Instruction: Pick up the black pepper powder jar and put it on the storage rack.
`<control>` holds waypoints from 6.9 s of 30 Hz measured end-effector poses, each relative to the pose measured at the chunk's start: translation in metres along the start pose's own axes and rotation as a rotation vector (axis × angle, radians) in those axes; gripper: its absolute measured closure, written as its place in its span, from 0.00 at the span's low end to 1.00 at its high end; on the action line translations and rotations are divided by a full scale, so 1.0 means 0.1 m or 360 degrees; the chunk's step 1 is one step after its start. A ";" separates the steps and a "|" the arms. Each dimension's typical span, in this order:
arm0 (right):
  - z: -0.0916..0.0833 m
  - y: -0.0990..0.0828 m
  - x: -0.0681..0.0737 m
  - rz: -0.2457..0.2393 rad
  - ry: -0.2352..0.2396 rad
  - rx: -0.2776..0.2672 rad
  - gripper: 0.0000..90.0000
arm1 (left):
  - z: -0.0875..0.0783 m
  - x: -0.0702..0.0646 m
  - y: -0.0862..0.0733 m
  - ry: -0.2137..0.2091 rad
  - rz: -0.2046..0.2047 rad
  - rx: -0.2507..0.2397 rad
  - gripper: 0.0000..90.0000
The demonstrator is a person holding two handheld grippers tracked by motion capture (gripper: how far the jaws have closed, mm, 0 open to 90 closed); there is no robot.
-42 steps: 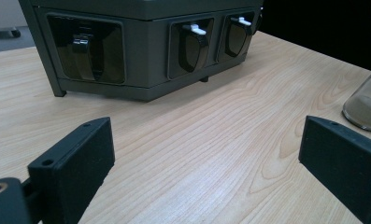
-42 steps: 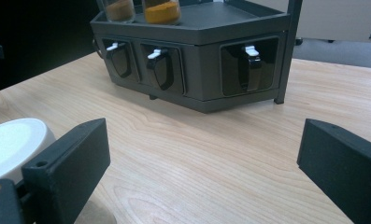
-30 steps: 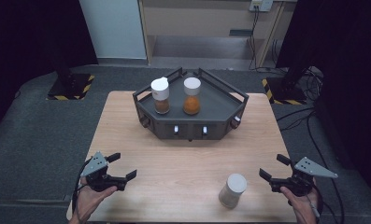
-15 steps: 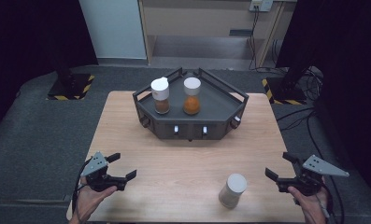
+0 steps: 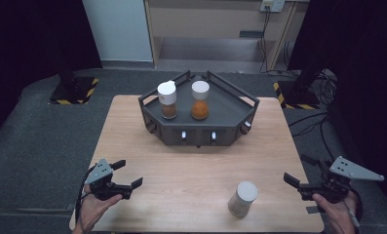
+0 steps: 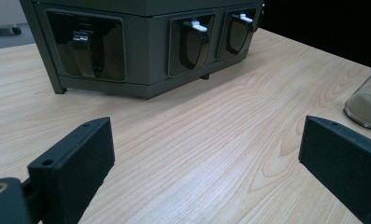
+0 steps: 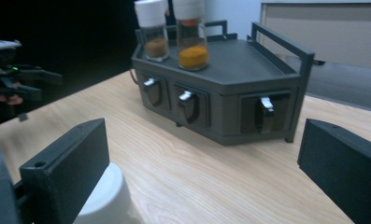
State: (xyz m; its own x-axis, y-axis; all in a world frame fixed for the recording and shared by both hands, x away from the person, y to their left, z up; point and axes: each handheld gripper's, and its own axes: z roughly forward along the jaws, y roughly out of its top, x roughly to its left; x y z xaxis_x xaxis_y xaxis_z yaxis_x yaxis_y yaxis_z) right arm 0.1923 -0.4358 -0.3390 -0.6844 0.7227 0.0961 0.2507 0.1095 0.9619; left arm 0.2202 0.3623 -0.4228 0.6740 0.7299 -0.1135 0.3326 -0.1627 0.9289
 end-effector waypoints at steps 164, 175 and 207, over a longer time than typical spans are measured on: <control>1.41 1.25 0.19 -0.0304 0.0290 0.0551 0.38 | 0.02 -0.05 0.03 0.0005 0.0112 0.0027 0.05; 1.48 1.53 0.12 -0.0280 0.0260 0.0520 0.38 | 0.02 -0.05 0.03 0.0004 0.0113 0.0030 0.05; 1.89 2.01 -0.06 -0.0186 0.0073 0.0498 0.38 | 0.02 -0.05 0.03 0.0001 0.0111 0.0035 0.05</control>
State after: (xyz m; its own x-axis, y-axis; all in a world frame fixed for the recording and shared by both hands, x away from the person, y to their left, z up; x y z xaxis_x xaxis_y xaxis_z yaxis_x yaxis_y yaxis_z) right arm 0.3760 -0.2887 -0.1944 -0.7491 0.6624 0.0079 0.3619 0.3992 0.8424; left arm 0.2195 0.3569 -0.4206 0.6957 0.7167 -0.0483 0.2990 -0.2277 0.9267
